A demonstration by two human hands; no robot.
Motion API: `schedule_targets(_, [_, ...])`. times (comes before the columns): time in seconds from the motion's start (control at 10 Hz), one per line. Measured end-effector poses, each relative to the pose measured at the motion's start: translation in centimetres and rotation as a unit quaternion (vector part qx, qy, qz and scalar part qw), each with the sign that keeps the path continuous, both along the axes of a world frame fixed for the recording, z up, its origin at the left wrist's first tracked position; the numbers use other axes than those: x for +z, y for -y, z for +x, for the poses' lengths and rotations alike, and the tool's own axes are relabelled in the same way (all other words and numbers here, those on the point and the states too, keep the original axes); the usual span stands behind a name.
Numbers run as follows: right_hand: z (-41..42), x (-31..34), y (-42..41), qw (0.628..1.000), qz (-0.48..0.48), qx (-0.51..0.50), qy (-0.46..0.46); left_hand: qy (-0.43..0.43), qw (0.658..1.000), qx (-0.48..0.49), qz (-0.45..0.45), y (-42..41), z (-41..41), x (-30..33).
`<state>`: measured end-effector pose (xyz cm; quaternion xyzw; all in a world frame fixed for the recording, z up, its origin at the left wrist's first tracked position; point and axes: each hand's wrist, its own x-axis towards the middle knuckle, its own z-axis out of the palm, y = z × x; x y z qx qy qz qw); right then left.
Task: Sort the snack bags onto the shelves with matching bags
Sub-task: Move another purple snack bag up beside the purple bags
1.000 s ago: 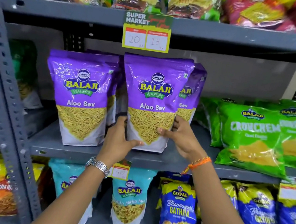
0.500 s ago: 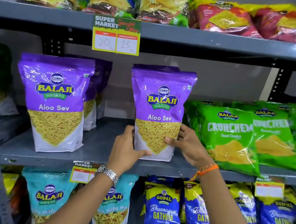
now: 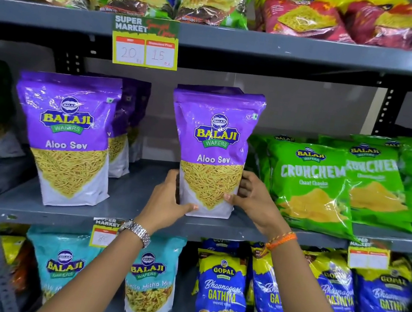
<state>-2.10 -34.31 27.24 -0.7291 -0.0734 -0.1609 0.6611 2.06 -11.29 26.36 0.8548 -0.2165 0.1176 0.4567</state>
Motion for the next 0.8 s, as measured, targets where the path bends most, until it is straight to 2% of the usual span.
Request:
schedule_targets(0.3, [0.0,-0.5,-0.2,1.0,-0.006,-0.017,0.009,-0.017,1.0,-0.01,-0.022,0.2,0.6,-0.7])
schedule_targets(0.7, [-0.8,0.0,-1.2,0.999,-0.025,-0.03,-0.025,-0.029,1.0,0.001,-0.004,-0.1,-0.1,-0.2])
schedule_targets(0.8, [-2.8,1.2,-2.1,0.995,-0.029,-0.091,-0.02,-0.008,1.0,0.005,-0.017,-1.3,-1.2,0.4])
